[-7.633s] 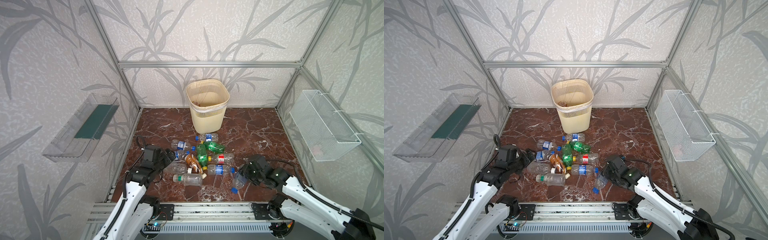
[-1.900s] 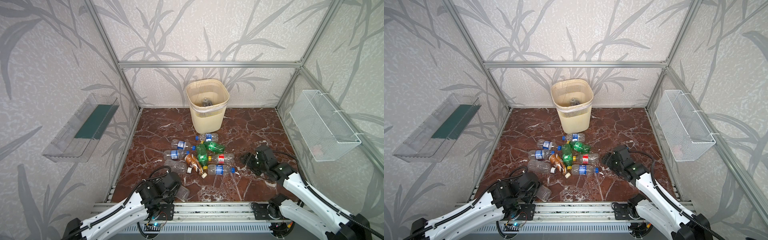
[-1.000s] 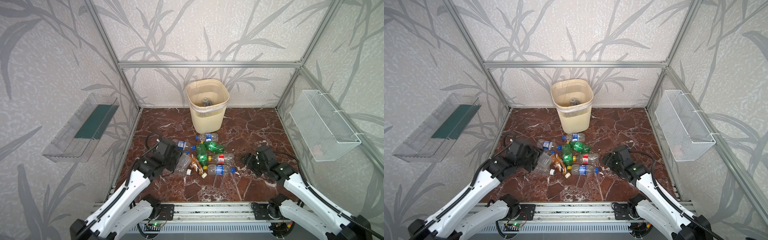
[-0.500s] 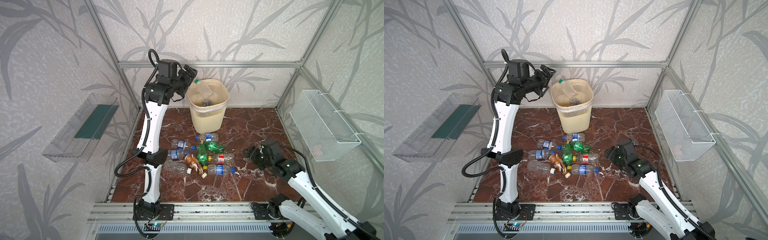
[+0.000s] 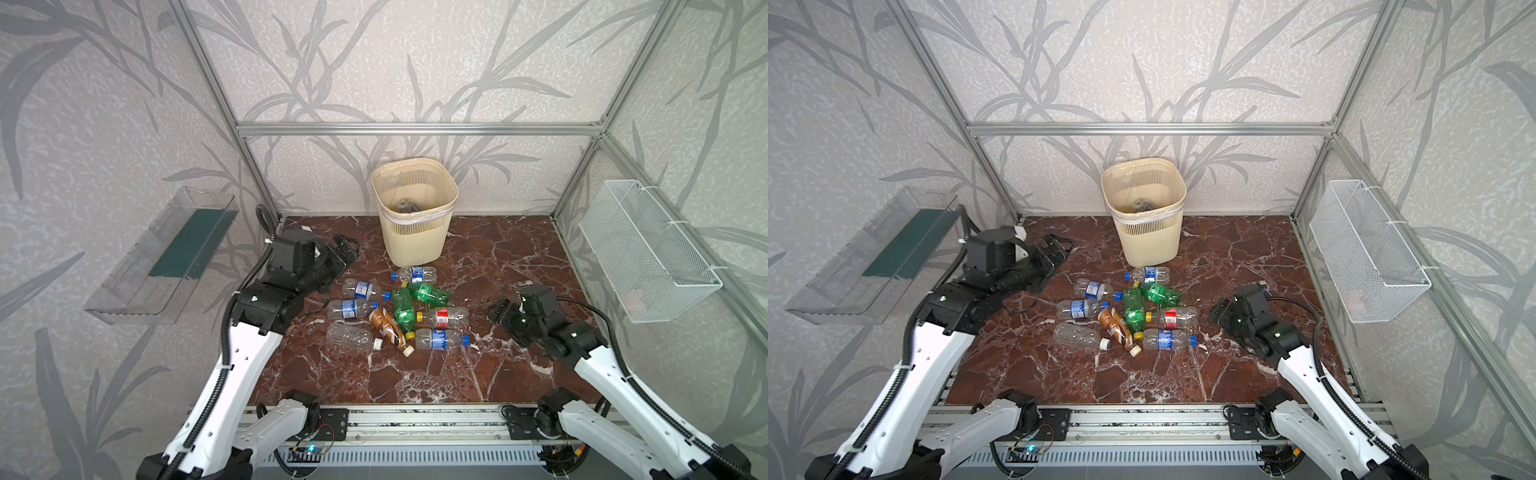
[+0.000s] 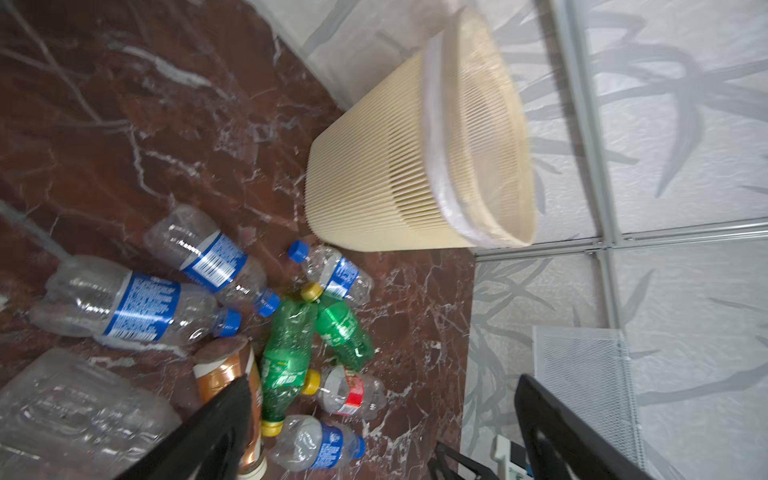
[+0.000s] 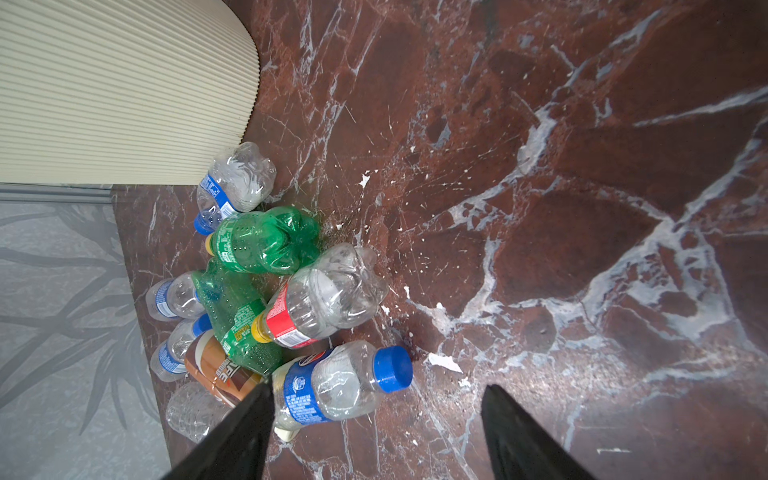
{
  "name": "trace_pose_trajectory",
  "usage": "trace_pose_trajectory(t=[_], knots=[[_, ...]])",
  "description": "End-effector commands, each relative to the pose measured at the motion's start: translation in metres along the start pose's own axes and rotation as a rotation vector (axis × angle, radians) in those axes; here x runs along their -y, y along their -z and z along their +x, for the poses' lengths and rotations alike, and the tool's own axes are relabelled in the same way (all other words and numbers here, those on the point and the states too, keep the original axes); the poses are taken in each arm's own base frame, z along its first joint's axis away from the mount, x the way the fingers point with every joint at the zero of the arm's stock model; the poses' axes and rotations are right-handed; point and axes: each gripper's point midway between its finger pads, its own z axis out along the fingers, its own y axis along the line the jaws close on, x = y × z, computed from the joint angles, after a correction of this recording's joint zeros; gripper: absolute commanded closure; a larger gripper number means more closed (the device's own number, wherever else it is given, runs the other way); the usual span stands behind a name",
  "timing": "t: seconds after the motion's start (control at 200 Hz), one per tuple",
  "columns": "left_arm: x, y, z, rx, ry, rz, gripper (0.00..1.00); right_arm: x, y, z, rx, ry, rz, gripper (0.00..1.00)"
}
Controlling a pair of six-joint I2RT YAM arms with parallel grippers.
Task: Throw the plastic bottles in the bin
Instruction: 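Lower the left gripper beside the pile while the right moves toward a blue-capped bottle, then lower the right gripper onto the blue-capped water bottle and close on it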
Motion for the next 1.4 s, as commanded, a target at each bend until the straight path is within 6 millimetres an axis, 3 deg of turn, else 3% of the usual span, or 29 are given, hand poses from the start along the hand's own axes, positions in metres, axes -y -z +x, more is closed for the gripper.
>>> trace_pose_trajectory(t=[0.0,0.305,0.63,0.77,1.105,1.394], knots=[[-0.022,-0.01,0.01,-0.012,0.033,-0.022,0.02,0.004,0.003,0.013,-0.056,-0.029,0.005,0.21],[-0.06,-0.021,0.032,-0.046,0.084,-0.088,0.03,0.0,-0.004,0.041,-0.123,-0.107,0.018,0.21],[-0.085,-0.027,0.043,-0.055,0.123,-0.135,0.03,-0.024,-0.026,0.074,-0.189,-0.127,-0.005,0.22],[-0.093,-0.028,0.047,-0.059,0.133,-0.144,0.03,-0.044,-0.038,0.089,-0.234,-0.151,-0.056,0.22],[-0.108,-0.025,0.052,-0.063,0.149,-0.161,0.02,-0.048,-0.054,0.115,-0.261,-0.288,0.031,0.19],[-0.113,-0.02,0.054,-0.06,0.153,-0.16,0.02,-0.059,-0.07,0.12,-0.261,-0.289,0.059,0.18]])
